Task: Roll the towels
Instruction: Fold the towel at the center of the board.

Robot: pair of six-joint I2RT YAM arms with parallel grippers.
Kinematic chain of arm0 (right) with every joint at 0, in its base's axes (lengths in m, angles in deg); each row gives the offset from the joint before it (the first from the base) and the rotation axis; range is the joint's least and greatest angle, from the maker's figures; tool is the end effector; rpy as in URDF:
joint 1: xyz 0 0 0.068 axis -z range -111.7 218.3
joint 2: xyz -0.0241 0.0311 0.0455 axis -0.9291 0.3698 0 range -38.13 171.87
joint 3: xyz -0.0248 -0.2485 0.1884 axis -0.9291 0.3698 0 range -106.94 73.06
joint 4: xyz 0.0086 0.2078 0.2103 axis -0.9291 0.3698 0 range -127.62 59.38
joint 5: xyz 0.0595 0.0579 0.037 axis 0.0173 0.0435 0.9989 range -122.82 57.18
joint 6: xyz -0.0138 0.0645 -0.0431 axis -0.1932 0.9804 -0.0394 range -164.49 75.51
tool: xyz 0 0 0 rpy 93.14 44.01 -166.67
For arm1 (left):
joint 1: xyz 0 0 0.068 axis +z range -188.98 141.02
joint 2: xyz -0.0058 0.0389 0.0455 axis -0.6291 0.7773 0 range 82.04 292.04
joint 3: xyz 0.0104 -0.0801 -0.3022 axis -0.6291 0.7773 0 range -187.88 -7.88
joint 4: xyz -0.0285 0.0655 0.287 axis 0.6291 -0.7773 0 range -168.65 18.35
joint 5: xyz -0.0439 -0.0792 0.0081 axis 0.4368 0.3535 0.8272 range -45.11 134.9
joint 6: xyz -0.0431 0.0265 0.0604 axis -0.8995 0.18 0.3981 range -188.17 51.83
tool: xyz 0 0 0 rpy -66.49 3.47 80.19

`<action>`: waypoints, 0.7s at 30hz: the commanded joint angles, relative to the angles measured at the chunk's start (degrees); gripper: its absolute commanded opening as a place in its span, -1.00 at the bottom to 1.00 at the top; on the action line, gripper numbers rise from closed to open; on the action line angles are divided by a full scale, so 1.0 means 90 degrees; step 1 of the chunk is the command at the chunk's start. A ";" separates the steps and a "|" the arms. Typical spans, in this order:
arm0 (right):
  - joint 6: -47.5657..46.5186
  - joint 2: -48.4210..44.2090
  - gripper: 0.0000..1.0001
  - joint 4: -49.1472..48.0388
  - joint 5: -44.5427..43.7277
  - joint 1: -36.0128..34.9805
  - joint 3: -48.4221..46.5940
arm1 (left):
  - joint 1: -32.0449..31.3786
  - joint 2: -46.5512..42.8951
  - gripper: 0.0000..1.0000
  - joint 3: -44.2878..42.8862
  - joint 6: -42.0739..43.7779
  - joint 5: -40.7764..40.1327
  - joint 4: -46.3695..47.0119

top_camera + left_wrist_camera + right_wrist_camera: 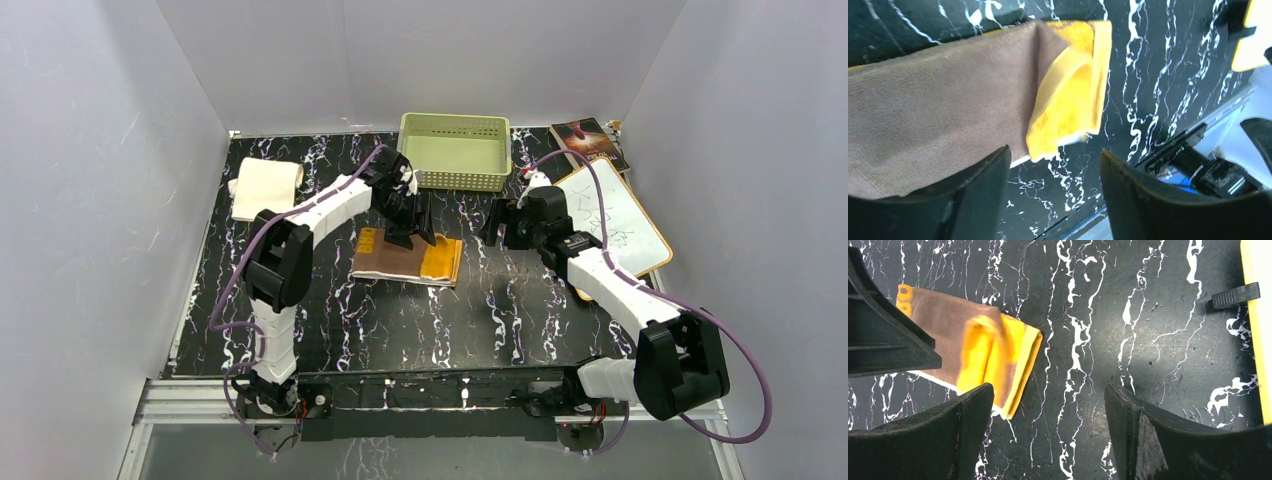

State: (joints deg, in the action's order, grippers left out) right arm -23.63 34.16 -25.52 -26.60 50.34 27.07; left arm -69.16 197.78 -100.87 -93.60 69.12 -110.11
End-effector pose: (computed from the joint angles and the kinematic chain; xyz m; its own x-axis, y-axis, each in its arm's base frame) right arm 0.2989 0.1046 0.2457 -0.6900 0.1485 -0.7084 -0.1515 0.9274 0.3420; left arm 0.4187 -0.2755 0.2160 -0.9544 0.1019 -0.2805 0.2429 0.8114 -0.5316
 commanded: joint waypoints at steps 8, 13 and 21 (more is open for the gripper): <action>0.0092 0.0626 0.60 -0.0476 -0.0048 -0.0939 -0.0684 | 0.1179 -0.2162 0.57 0.1687 -0.0669 0.1220 0.2559; 0.0213 0.1231 0.59 -0.0435 -0.0383 -0.1689 -0.1352 | 0.1647 -0.2155 0.20 0.2019 0.0188 0.0371 0.1777; 0.0387 0.2511 -0.76 -0.0645 0.0222 -0.2081 -0.2400 | 0.1683 -0.1660 -0.57 0.2681 -0.0311 0.0454 0.2977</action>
State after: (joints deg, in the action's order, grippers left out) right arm -21.46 52.46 -27.58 -27.15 31.76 10.54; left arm -53.44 180.65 -78.97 -94.30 72.27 -88.97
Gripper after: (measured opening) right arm 0.211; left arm 0.283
